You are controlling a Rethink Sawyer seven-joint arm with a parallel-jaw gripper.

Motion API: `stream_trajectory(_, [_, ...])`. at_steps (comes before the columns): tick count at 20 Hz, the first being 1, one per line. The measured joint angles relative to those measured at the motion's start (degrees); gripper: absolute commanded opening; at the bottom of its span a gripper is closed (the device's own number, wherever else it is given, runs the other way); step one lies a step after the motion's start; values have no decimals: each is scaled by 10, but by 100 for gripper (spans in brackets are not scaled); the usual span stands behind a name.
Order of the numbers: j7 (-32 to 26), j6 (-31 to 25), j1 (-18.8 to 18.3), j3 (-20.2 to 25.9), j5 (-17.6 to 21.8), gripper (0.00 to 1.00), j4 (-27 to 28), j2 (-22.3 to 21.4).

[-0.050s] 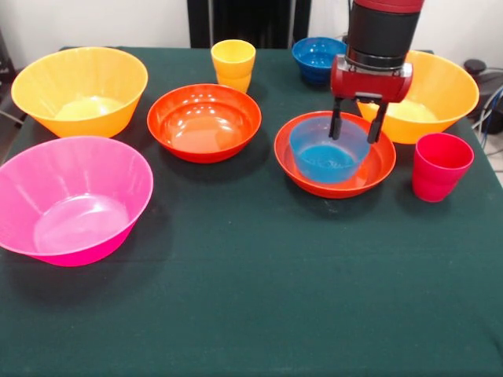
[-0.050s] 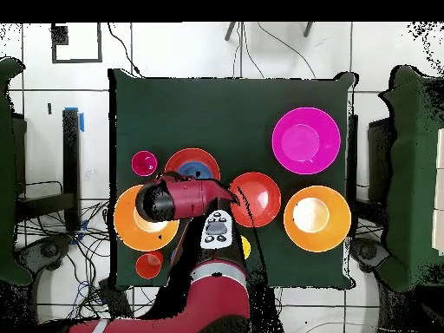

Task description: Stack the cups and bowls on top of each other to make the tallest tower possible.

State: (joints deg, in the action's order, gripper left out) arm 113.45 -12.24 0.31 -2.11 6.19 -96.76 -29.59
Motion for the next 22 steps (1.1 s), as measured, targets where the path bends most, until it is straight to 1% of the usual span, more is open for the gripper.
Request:
stream_trajectory(4, [0,0,-3,0,0,100,0,-13])
stream_trajectory(8, [0,-8,-9,2,-4,100,-3,-47])
stream_trajectory(11, [0,-15,-12,3,-8,100,-4,-65])
stream_trajectory(12, [0,-20,-14,3,-12,100,-5,-79])
stream_trajectory(18, [0,-43,-17,4,-20,100,-7,-112])
stream_trajectory(22, [0,-61,-24,4,-20,100,-20,-136])
